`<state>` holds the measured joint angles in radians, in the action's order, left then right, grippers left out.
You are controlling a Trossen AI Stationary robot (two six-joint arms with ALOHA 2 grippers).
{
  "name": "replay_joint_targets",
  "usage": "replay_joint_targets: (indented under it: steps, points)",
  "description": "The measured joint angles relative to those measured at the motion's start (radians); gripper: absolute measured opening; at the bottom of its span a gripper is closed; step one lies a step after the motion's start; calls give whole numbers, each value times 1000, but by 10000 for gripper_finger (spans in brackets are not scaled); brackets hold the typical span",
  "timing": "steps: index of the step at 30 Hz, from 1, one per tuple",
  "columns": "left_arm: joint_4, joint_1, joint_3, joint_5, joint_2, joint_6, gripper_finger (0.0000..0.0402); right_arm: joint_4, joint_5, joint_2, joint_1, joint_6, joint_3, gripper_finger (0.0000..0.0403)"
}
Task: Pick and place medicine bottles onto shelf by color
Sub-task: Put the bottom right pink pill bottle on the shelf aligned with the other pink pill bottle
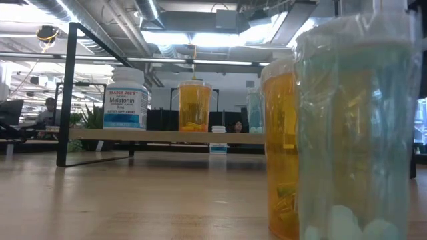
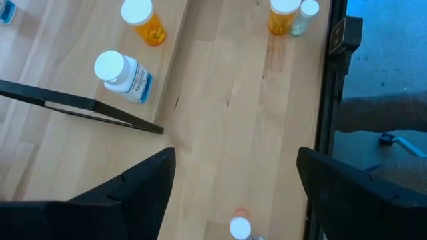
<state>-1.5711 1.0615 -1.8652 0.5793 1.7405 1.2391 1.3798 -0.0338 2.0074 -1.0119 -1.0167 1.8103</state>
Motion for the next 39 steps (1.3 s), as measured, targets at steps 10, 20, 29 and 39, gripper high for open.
replay_joint_targets:
  steps: [10, 20, 29, 39]
  points:
    - [0, 0, 0, 0, 0, -40, 306, 18, 0, 29, -3, -52, 0, 212]
    - [1, 0, 0, 0, 0, -39, 306, 47, 1, 35, -3, -54, 0, 212]
    - [1, -13, 0, 94, 0, -73, 306, 38, 23, 37, -5, -85, -56, 212]
    - [1, -28, 0, 95, 0, -98, 306, -58, 134, 38, -5, -78, -178, 212]
